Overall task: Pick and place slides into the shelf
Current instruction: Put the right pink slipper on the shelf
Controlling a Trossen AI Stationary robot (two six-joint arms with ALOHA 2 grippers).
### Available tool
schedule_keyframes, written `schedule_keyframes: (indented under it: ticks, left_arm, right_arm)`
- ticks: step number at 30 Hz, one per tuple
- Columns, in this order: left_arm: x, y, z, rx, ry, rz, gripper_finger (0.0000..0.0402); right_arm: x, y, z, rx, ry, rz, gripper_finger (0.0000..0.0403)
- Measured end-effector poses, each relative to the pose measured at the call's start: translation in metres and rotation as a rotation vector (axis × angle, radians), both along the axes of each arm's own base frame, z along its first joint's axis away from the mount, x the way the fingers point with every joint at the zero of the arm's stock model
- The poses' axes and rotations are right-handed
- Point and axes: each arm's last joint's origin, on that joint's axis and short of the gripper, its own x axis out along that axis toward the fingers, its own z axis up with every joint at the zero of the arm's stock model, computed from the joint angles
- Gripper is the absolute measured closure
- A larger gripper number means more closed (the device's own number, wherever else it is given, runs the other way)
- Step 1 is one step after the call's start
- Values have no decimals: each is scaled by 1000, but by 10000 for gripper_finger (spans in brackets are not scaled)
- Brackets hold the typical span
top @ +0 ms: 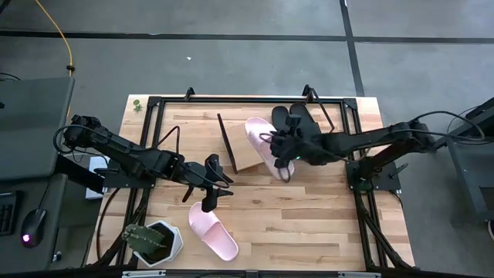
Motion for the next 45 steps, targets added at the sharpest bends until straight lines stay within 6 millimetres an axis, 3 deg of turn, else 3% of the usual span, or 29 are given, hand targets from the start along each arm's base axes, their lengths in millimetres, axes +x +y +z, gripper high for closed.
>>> schedule_keyframes:
  ticks: [7,16,21,45]
  left_arm:
    - [0,0,0,0,-1,1,213]
    - [0,1,1,31,-10,23,213]
    - [0,1,1,31,-11,22,213]
    - [0,1,1,30,-12,22,213]
  right_arm:
    - [-27,-20,-13,-27,-150,-10,403]
    - [-32,-33,-52,-61,-189,-58,403]
    - [-34,-43,-60,-68,-253,-73,403]
    - [2,-67,-107,-70,-211,-82,403]
